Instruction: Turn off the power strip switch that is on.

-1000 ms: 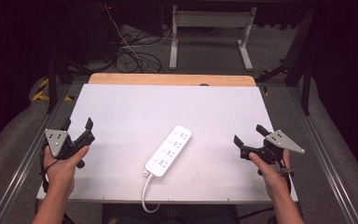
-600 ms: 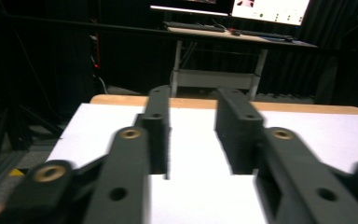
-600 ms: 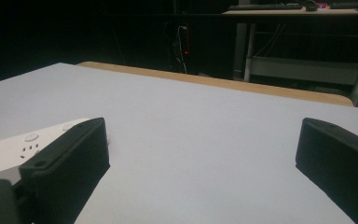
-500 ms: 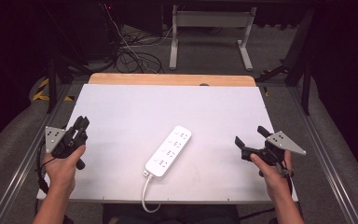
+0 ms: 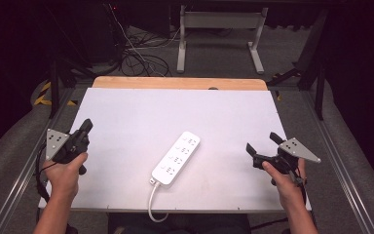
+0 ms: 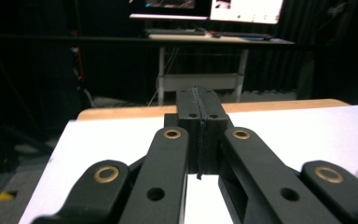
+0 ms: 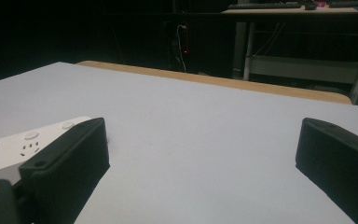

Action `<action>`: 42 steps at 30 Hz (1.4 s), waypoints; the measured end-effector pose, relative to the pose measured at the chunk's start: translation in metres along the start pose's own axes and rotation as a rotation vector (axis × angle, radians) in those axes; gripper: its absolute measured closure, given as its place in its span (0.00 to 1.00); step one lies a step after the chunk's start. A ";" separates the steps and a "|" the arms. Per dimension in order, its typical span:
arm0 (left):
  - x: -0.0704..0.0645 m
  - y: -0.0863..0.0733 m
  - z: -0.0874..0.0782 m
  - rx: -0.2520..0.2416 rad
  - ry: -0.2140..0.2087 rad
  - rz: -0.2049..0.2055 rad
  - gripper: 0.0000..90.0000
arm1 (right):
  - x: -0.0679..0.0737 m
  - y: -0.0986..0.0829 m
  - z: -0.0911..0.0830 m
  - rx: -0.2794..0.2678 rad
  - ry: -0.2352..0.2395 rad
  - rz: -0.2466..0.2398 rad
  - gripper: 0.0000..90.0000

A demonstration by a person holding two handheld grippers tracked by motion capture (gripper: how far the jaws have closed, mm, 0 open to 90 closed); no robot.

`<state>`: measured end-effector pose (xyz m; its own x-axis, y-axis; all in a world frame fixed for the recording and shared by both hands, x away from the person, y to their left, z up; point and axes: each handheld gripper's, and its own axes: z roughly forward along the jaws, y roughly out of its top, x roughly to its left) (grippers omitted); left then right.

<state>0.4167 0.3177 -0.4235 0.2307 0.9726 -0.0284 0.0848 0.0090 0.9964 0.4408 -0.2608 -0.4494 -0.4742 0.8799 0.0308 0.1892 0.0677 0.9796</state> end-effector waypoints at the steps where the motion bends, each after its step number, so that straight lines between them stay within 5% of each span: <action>1: -0.001 0.002 0.000 -0.004 -0.011 0.013 1.00 | 0.000 0.000 0.000 0.000 0.000 0.000 0.03; 9: -0.002 0.012 0.001 -0.004 -0.099 0.029 1.00 | 0.000 0.000 -0.001 0.002 -0.004 0.002 0.03; 17: -0.023 0.027 0.009 0.024 -0.225 0.075 1.00 | -0.002 0.000 -0.003 0.000 -0.008 0.003 0.03; 22: -0.042 0.034 0.016 0.085 -0.310 0.150 1.00 | -0.002 0.000 -0.002 -0.001 -0.007 0.003 0.03; 42: -0.088 0.029 0.036 0.271 -0.517 0.258 1.00 | -0.003 0.000 -0.002 -0.004 -0.009 0.005 0.03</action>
<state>0.4336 0.2235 -0.3949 0.7091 0.6969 0.1073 0.1905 -0.3358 0.9225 0.4407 -0.2642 -0.4490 -0.4659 0.8842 0.0341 0.1884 0.0614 0.9802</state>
